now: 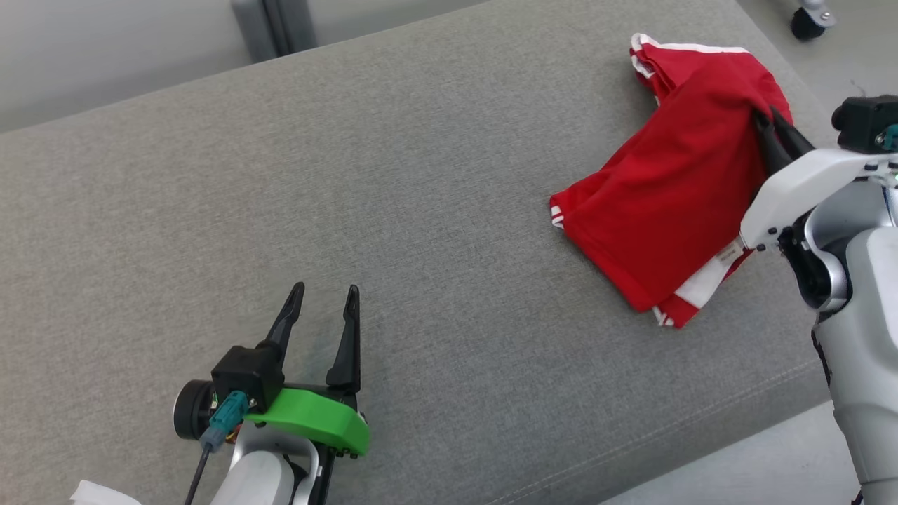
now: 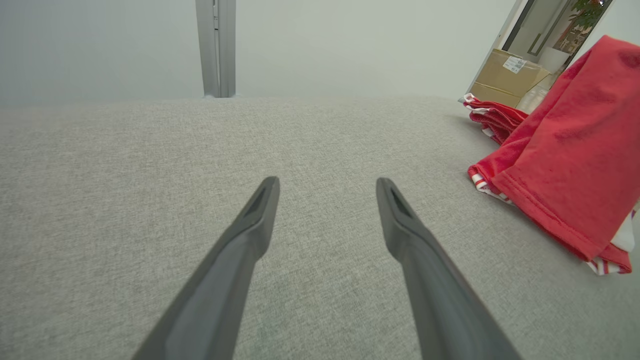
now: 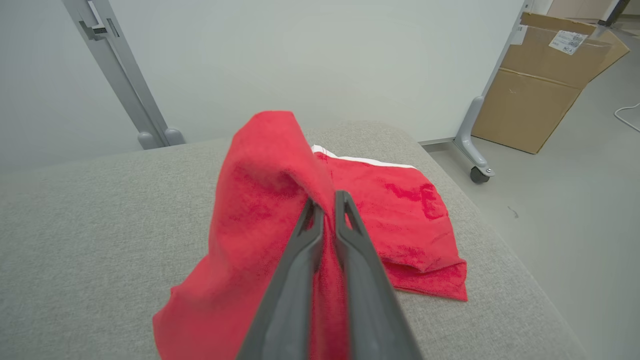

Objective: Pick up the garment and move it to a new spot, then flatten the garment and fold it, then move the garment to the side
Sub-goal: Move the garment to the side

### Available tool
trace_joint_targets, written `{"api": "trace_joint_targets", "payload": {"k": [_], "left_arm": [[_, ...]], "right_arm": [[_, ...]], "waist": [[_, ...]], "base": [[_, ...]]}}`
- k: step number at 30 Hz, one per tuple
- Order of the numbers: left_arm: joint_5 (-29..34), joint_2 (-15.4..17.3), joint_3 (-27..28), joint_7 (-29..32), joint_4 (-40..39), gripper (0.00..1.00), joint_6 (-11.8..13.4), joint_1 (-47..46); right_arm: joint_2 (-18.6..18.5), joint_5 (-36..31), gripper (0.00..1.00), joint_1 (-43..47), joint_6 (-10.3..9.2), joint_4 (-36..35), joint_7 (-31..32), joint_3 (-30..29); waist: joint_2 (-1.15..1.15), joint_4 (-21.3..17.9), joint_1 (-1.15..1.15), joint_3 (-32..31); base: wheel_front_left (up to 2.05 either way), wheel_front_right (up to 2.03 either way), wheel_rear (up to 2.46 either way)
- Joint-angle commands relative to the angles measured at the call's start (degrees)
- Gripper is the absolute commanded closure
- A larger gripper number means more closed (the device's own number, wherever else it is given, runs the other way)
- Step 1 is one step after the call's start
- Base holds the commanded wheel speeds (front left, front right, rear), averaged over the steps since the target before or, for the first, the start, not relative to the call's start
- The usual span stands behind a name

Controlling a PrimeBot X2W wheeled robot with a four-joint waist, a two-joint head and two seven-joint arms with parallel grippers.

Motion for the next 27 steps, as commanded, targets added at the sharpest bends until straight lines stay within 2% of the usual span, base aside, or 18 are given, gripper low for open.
{"api": "trace_joint_targets", "payload": {"k": [1,7,11,23,27], "left_arm": [[-0.5,-0.1,0.1,-0.4,0.4,0.0,-0.2,-0.9],[-1.0,-1.1,-0.1,-1.1,1.4,0.0,-0.4,-1.2],[-1.0,-1.3,-0.2,-1.2,1.7,0.0,-0.6,-1.4],[0.1,-0.3,-0.7,-1.4,1.1,0.0,-0.9,-2.5],[0.4,0.2,-1.1,-1.0,0.8,0.0,-1.0,-3.3]], "right_arm": [[-0.3,-0.6,1.0,-1.5,-0.1,0.5,0.3,0.1],[-0.9,-0.6,1.0,-6.2,-0.11,2.7,1.3,-0.5],[-2.8,-1.2,1.0,-8.3,-0.1,4.5,1.7,-1.4],[-13.9,-4.9,1.0,-12.4,-0.11,10.1,3.7,-7.0],[-16.2,-5.9,1.0,-13.7,-0.11,13.0,3.5,-7.4]], "waist": [[-0.01,2.7,0.0,-0.8],[-0.01,5.7,0.0,-1.7],[-0.01,7.2,0.0,-1.5],[-0.01,10.7,0.0,2.9],[-0.01,11.6,0.0,4.6]], "base": [[0.0,0.0,0.0],[0.0,0.0,0.0],[0.0,0.0,0.0],[0.0,0.0,0.0],[0.0,0.0,0.0]]}}
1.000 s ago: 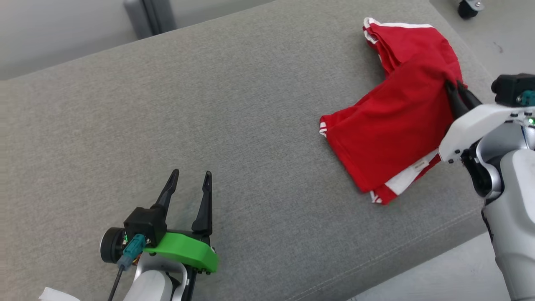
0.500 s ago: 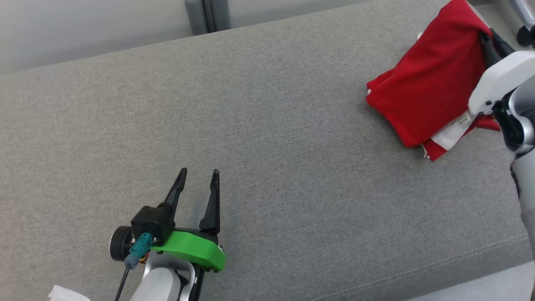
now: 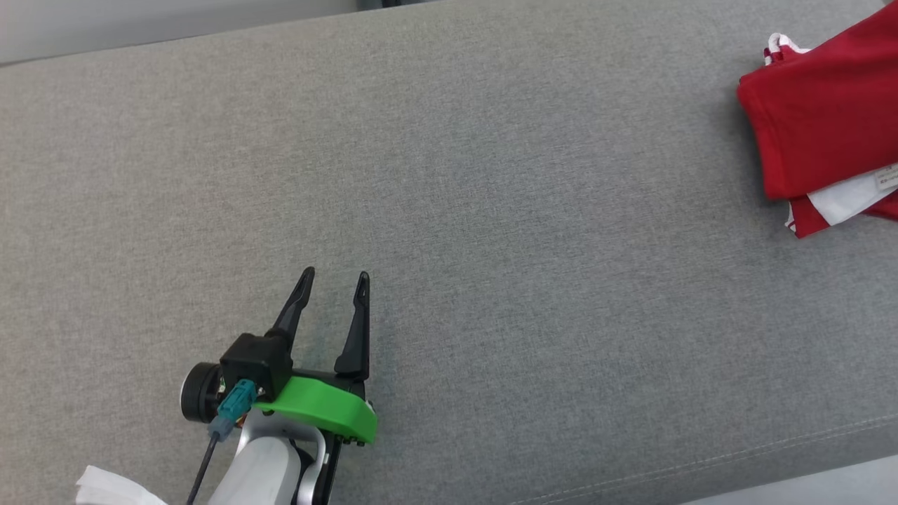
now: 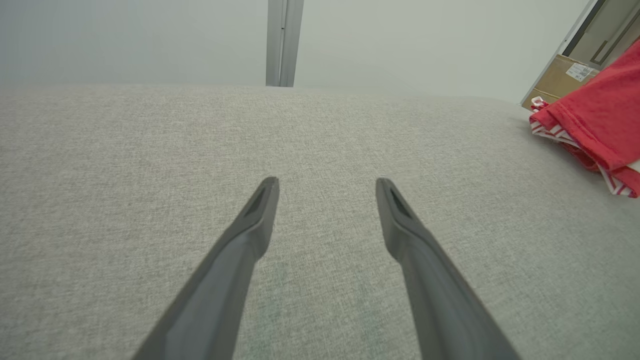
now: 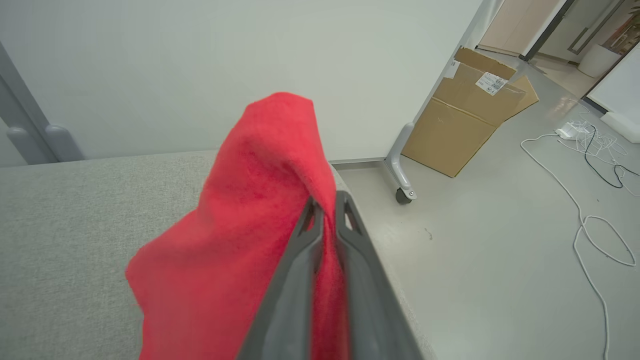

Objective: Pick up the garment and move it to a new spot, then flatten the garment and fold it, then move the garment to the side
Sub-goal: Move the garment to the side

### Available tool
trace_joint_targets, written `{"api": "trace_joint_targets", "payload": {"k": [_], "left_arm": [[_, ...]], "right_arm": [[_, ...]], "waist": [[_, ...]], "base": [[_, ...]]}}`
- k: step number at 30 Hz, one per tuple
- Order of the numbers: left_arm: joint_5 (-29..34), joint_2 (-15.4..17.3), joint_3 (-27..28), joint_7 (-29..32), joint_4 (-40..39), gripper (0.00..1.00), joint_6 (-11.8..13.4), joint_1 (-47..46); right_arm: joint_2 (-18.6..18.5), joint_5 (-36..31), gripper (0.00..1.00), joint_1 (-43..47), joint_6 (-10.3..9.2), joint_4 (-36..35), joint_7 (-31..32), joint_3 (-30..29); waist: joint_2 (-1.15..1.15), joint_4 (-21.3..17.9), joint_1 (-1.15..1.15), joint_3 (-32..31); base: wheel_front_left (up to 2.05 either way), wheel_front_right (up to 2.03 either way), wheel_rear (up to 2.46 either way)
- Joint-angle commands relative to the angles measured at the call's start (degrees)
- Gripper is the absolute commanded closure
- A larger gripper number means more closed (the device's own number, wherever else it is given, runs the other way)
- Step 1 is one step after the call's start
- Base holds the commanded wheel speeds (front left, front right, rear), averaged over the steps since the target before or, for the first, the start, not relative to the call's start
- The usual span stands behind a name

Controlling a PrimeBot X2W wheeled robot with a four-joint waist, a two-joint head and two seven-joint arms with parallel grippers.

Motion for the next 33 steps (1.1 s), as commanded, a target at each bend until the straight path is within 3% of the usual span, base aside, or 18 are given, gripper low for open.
{"api": "trace_joint_targets", "payload": {"k": [1,8,9,10,16,21,26,33], "left_arm": [[0.2,0.6,-0.2,0.3,-0.3,0.0,-0.3,-1.2],[0.7,1.3,-0.6,0.8,-1.1,0.0,0.2,-1.7],[0.7,1.3,-0.7,0.9,-1.1,0.0,0.2,-1.6],[0.6,1.4,-0.8,1.0,-1.2,0.0,0.2,-1.6],[0.4,1.7,-1.1,1.3,-1.3,0.0,0.5,-1.1],[0.0,2.2,-0.9,1.4,-1.3,0.0,0.9,0.0],[-0.3,2.7,-0.7,1.5,-1.4,0.0,1.1,0.2],[-1.3,2.6,0.1,0.9,-0.6,0.0,1.3,-0.5]], "right_arm": [[-0.8,-0.7,1.0,-0.9,-0.12,1.2,-0.5,-0.1],[-3.6,-5.8,0.98,-3.1,-0.12,8.2,-4.1,-3.6],[-3.7,-7.0,0.55,-3.2,-0.12,9.2,-4.9,-4.6],[-3.5,-8.1,0.0,-3.1,-0.12,10.7,-5.8,-6.1],[-1.7,-16.1,0.0,-3.0,-0.12,15.4,-10.5,-15.5],[1.4,-19.3,0.0,-2.5,-0.12,16.6,-13.1,-17.9],[4.5,-19.9,0.0,-3.6,-0.12,15.9,-15.6,-15.7],[8.5,-15.0,0.0,-5.0,-0.12,16.9,-20.3,-7.3]], "waist": [[0.0,1.3,0.0,1.7],[0.0,3.0,0.0,3.5],[0.0,3.1,0.0,3.6],[0.0,3.3,0.0,3.6],[0.0,3.6,0.0,3.3],[0.0,2.7,0.0,2.0],[0.0,2.0,0.0,-0.3],[0.0,2.1,0.0,-5.5]], "base": [[0.0,0.0,0.0],[0.0,0.0,0.0],[0.0,0.0,0.0],[0.0,0.0,0.0],[0.0,0.0,0.0],[0.0,0.0,0.0],[0.0,0.0,0.0],[0.0,0.0,0.0]]}}
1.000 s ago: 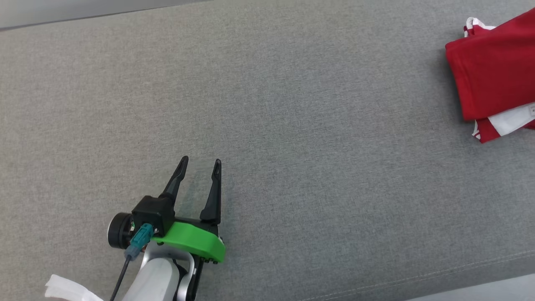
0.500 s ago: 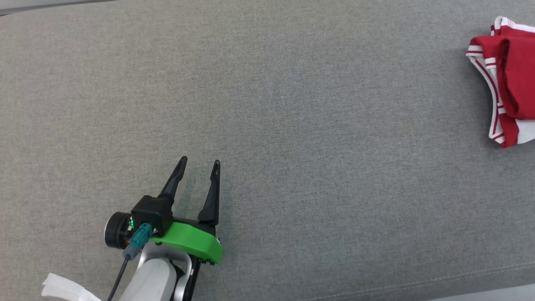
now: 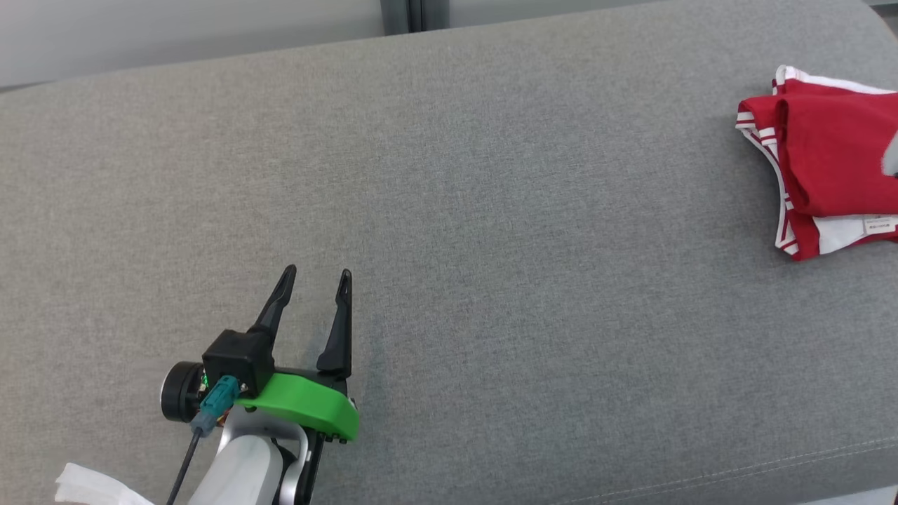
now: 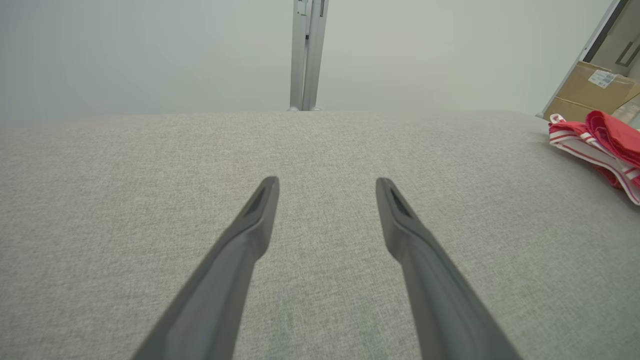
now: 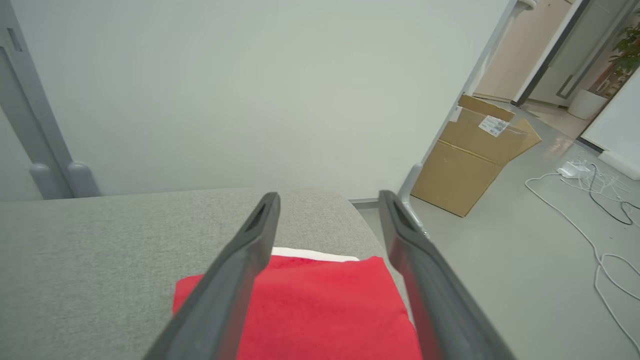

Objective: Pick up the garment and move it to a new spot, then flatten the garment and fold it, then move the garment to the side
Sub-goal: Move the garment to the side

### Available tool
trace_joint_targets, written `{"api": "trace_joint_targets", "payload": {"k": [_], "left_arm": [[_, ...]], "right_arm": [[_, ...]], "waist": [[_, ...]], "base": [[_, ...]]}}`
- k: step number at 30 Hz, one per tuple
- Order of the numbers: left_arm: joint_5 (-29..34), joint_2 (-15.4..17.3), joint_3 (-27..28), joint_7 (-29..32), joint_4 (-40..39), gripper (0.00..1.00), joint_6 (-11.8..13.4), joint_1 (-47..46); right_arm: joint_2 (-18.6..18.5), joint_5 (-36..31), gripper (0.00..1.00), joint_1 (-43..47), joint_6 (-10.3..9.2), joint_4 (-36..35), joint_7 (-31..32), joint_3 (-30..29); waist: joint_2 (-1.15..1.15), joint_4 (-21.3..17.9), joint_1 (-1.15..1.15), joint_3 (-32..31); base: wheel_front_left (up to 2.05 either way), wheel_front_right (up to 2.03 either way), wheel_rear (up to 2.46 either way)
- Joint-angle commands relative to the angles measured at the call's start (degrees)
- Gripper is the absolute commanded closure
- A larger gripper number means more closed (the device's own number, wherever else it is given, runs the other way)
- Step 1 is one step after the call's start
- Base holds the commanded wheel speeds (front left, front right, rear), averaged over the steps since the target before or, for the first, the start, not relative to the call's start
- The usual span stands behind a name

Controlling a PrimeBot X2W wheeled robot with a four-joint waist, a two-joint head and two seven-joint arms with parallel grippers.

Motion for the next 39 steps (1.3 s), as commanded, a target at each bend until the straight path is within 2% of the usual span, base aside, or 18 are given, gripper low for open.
{"api": "trace_joint_targets", "payload": {"k": [1,8,13,21,26,34,39], "left_arm": [[-0.9,0.2,0.3,-0.4,0.4,0.0,0.4,-0.1],[-2.4,-0.6,2.6,-1.3,3.1,0.0,1.0,1.3],[-4.5,-1.8,5.1,-1.6,4.5,0.0,1.0,3.1],[-4.5,-3.6,8.9,-1.7,4.6,0.0,2.5,6.5],[-2.5,-3.9,9.5,-1.7,4.6,0.0,2.2,8.4],[-0.4,-4.6,10.6,-1.7,4.4,0.0,1.7,11.9],[0.1,-5.1,10.6,-1.7,4.2,0.0,1.2,13.1]], "right_arm": [[0.5,1.1,0.0,0.3,-0.12,0.3,-1.1,1.5],[5.4,8.0,0.0,4.9,-0.12,-0.2,-5.8,10.4],[8.9,12.4,0.0,10.6,-0.12,-3.5,-7.9,14.0],[14.6,14.0,0.0,24.0,-0.12,-14.7,-9.2,13.7],[17.7,13.1,0.0,32.2,-0.12,-22.8,-9.3,13.6],[19.7,10.0,0.0,43.2,-0.11,-33.3,-7.9,13.4],[19.8,13.6,0.0,48.3,-0.11,-38.8,-7.5,14.4]], "waist": [[0.0,0.2,0.0,-3.2],[0.0,2.3,0.0,-8.8],[0.0,4.0,0.0,-11.6],[0.0,6.9,0.0,-13.5],[0.0,7.8,0.0,-13.7],[0.0,7.7,0.0,-13.9],[0.0,7.4,0.0,-14.1]], "base": [[0.0,0.0,0.0],[0.0,0.0,0.0],[0.0,0.0,0.0],[0.0,0.0,0.0],[0.0,0.0,0.0],[0.0,0.0,0.0],[0.0,0.0,0.0]]}}
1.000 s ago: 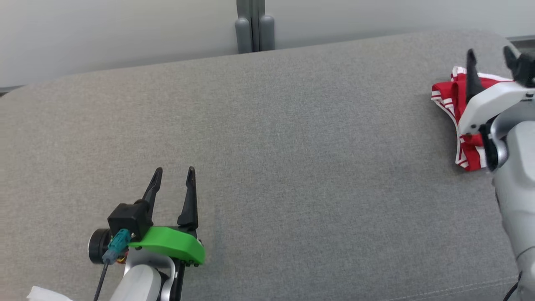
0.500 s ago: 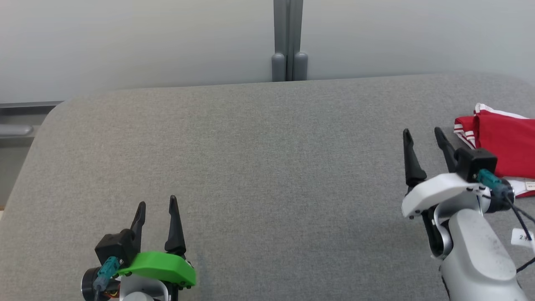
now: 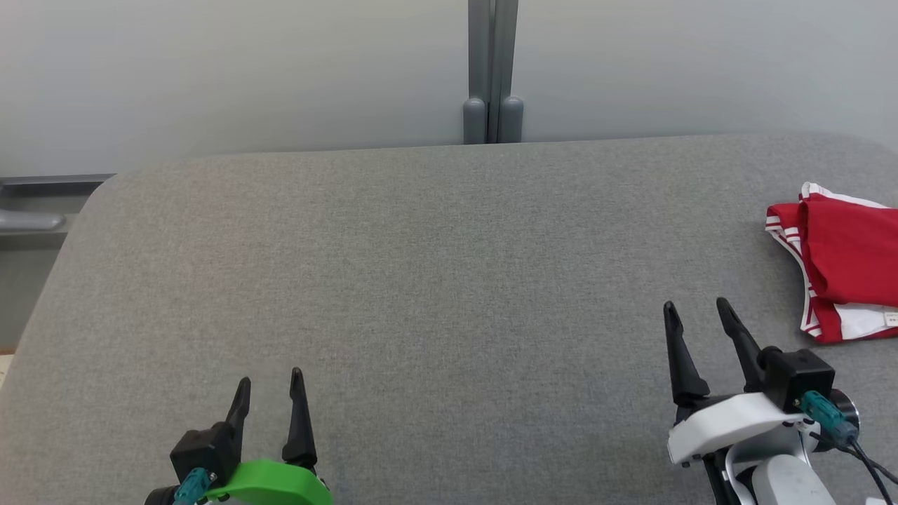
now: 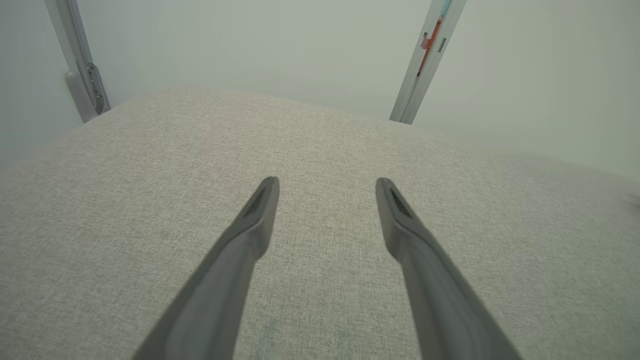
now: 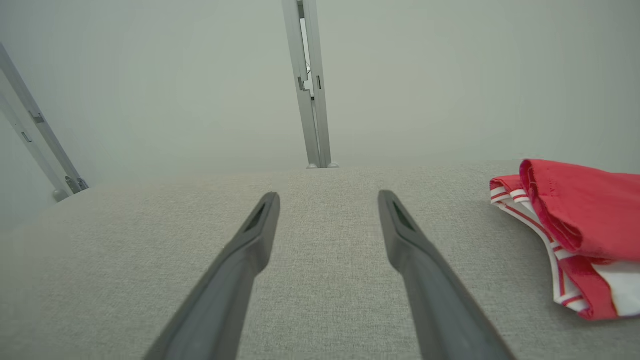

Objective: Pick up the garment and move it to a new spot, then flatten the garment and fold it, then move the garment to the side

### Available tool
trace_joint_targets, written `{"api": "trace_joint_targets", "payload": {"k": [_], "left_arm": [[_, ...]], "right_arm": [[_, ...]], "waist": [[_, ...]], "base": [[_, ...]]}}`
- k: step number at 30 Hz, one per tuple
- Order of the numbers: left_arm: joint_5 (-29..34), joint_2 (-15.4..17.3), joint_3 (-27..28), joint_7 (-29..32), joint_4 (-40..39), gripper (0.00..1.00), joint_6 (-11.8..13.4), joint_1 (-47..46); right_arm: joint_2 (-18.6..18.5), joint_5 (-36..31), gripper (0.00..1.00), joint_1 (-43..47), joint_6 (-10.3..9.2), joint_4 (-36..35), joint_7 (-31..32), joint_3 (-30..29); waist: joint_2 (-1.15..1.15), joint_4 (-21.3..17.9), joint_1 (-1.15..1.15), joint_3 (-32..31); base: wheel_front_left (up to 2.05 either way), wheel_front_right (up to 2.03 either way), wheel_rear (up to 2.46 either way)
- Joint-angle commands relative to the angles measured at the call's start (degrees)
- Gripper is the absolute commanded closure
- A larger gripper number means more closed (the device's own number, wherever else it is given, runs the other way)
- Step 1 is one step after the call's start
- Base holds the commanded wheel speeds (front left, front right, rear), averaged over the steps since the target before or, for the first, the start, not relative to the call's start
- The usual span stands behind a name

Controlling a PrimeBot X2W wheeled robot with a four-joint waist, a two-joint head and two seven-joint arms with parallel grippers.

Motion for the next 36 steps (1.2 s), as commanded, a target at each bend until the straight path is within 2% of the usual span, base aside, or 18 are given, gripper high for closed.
{"api": "trace_joint_targets", "payload": {"k": [1,8,21,22,26,36], "left_arm": [[0.7,-0.2,0.1,-0.2,-0.3,0.0,-0.3,0.9],[1.9,-0.4,-0.1,-0.2,-1.0,0.0,-0.6,1.5],[3.2,-0.6,-0.5,-0.2,-1.2,0.0,-0.8,1.1],[2.6,-0.7,-0.6,0.0,-1.2,1.0,-0.7,0.6],[2.1,-0.8,-0.7,0.5,0.7,1.0,-0.7,0.8],[-7.6,-0.8,2.0,3.4,0.0,1.0,-2.3,-0.1]], "right_arm": [[-0.1,0.8,0.0,1.5,-0.11,-1.4,0.1,0.2],[-0.1,1.9,0.0,4.9,-0.1,-5.6,1.1,0.1],[-0.1,1.7,0.0,6.1,-0.1,-8.2,2.9,-0.3],[0.0,1.7,1.0,5.3,0.0,-7.8,2.8,-0.2],[0.3,2.2,1.0,5.9,0.01,-6.0,2.8,-0.1],[0.1,13.4,1.0,4.8,0.0,-5.2,5.0,-0.8]], "waist": [[0.0,-0.1,0.0,-0.1],[0.0,-0.1,0.0,-0.3],[0.0,0.0,0.0,-0.4],[0.0,0.0,0.0,-0.4],[0.0,0.0,0.0,-0.4],[0.0,-0.3,0.0,-0.3]], "base": [[0.0,0.0,0.0],[0.0,0.0,0.0],[0.0,0.0,0.0],[0.0,0.0,0.0],[0.0,0.0,0.0],[0.0,0.0,0.0]]}}
